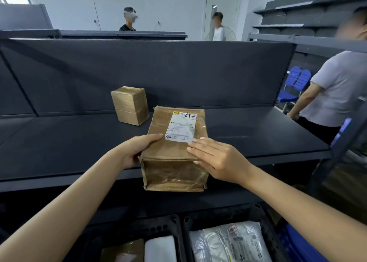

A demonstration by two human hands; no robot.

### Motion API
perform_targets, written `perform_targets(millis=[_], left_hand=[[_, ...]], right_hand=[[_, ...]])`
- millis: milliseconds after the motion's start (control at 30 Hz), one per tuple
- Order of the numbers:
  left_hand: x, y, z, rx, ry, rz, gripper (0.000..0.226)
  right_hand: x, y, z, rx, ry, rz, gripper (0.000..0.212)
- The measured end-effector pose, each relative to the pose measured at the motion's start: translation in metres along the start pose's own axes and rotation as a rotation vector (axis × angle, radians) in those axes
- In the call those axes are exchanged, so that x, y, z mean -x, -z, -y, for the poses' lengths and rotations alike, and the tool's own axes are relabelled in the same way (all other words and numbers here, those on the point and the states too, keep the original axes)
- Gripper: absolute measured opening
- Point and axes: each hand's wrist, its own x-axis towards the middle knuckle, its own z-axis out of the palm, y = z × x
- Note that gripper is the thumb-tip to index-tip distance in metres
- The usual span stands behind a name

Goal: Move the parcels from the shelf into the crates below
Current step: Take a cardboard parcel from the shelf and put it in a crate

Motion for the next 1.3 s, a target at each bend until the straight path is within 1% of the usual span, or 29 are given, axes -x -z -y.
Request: perform_targets(millis=[67, 100, 133, 167, 267, 300, 333, 367, 433, 467, 533, 633, 733, 767, 800, 833, 867, 900, 933, 967, 1033, 1067, 1100, 1133, 1167, 1200, 1233, 1267, 1300], left_hand=[[0.002, -0.008, 0.005, 0.014, -0.009, -0.066, 0.042], [0.003, -0.011, 0.007, 0.025, -0.026, -0.093, 0.041], [0.006, -0.013, 0.009, 0.035, -0.041, -0.107, 0.041], [0.008, -0.014, 0.011, 0.04, -0.053, -0.114, 0.042], [0.016, -0.019, 0.018, 0.064, -0.069, -0.151, 0.041], [0.018, -0.021, 0.021, 0.088, -0.071, -0.161, 0.039], [0.022, -0.024, 0.023, 0.106, -0.075, -0.17, 0.037], [0.025, -0.027, 0.026, 0.116, -0.085, -0.181, 0.036], [0.03, -0.032, 0.031, 0.134, -0.119, -0.198, 0.036], [0.034, -0.034, 0.034, 0.14, -0.136, -0.202, 0.037], [0.04, -0.038, 0.042, 0.127, -0.17, -0.214, 0.036], [0.058, -0.042, 0.056, 0.12, -0.245, -0.22, 0.033], [0.084, -0.038, 0.064, 0.189, -0.372, -0.153, 0.036], [0.089, -0.039, 0.063, 0.194, -0.368, -0.138, 0.037], [0.096, -0.042, 0.062, 0.181, -0.335, -0.143, 0.033], [0.099, -0.039, 0.07, 0.165, -0.344, -0.097, 0.026], [0.107, -0.039, 0.08, 0.169, -0.407, -0.078, 0.023], [0.112, -0.04, 0.086, 0.243, -0.468, -0.047, 0.025], [0.113, -0.043, 0.088, 0.275, -0.478, -0.081, 0.028], [0.117, -0.047, 0.089, 0.188, -0.489, -0.113, 0.033], [0.122, -0.05, 0.099, 0.075, -0.325, -0.163, 0.033], [0.127, -0.052, 0.1, 0.068, -0.294, -0.162, 0.029], [0.136, -0.052, 0.11, 0.119, -0.353, -0.102, 0.025], [0.138, -0.048, 0.118, 0.173, -0.378, -0.039, 0.027], [0.142, -0.048, 0.122, 0.264, -0.34, -0.025, 0.031], [0.146, -0.049, 0.127, 0.379, -0.292, -0.062, 0.029], [0.146, -0.052, 0.129, 0.406, -0.254, -0.076, 0.025], [0.144, -0.056, 0.134, 0.396, -0.248, -0.086, 0.029], [0.138, -0.058, 0.137, 0.425, -0.216, -0.105, 0.04]], right_hand=[[0.003, 0.006, 0.003, -0.076, -0.06, 0.085, 0.037], [0.004, 0.009, 0.005, -0.172, -0.15, 0.145, 0.046], [0.004, 0.012, 0.007, -0.295, -0.29, 0.197, 0.058], [0.003, 0.016, 0.01, -0.426, -0.47, 0.224, 0.07], [0.001, 0.015, 0.012, -0.727, -1.128, 0.183, 0.093], [0.0, 0.014, 0.012, -0.834, -1.322, 0.217, 0.097], [0.001, 0.011, 0.012, -0.962, -1.447, 0.268, 0.095], [0.003, 0.007, 0.013, -1.091, -1.496, 0.309, 0.087], [0.005, 0.0, 0.02, -1.265, -1.498, 0.294, 0.058], [0.004, 0.0, 0.025, -1.296, -1.492, 0.257, 0.046], [0.004, -0.002, 0.033, -1.276, -1.472, 0.186, 0.032], [0.006, 0.005, 0.044, -1.285, -1.413, 0.094, 0.024], [0.011, 0.022, 0.057, -1.306, -1.361, -0.02, 0.019], [0.012, 0.028, 0.062, -1.309, -1.348, -0.068, 0.016], [0.014, 0.034, 0.068, -1.319, -1.338, -0.107, 0.015], [0.017, 0.04, 0.075, -1.325, -1.322, -0.125, 0.015], [0.02, 0.045, 0.082, -1.323, -1.303, -0.132, 0.015], [0.024, 0.049, 0.09, -1.318, -1.288, -0.136, 0.016], [0.028, 0.053, 0.097, -1.316, -1.276, -0.139, 0.019], [0.032, 0.056, 0.104, -1.32, -1.262, -0.134, 0.024], [0.04, 0.061, 0.112, -1.359, -1.244, -0.092, 0.048], [0.044, 0.062, 0.115, -1.396, -1.259, -0.062, 0.061], [0.049, 0.062, 0.117, -1.441, -1.289, -0.035, 0.072], [0.053, 0.063, 0.119, -1.486, -1.322, -0.009, 0.079], [0.056, 0.063, 0.121, -1.519, -1.344, 0.018, 0.081], [0.058, 0.063, 0.124, -1.538, -1.352, 0.045, 0.077], [0.061, 0.062, 0.127, -1.544, -1.359, 0.066, 0.07], [0.062, 0.06, 0.131, -1.537, -1.375, 0.073, 0.061], [0.064, 0.059, 0.134, -1.522, -1.397, 0.061, 0.054]])
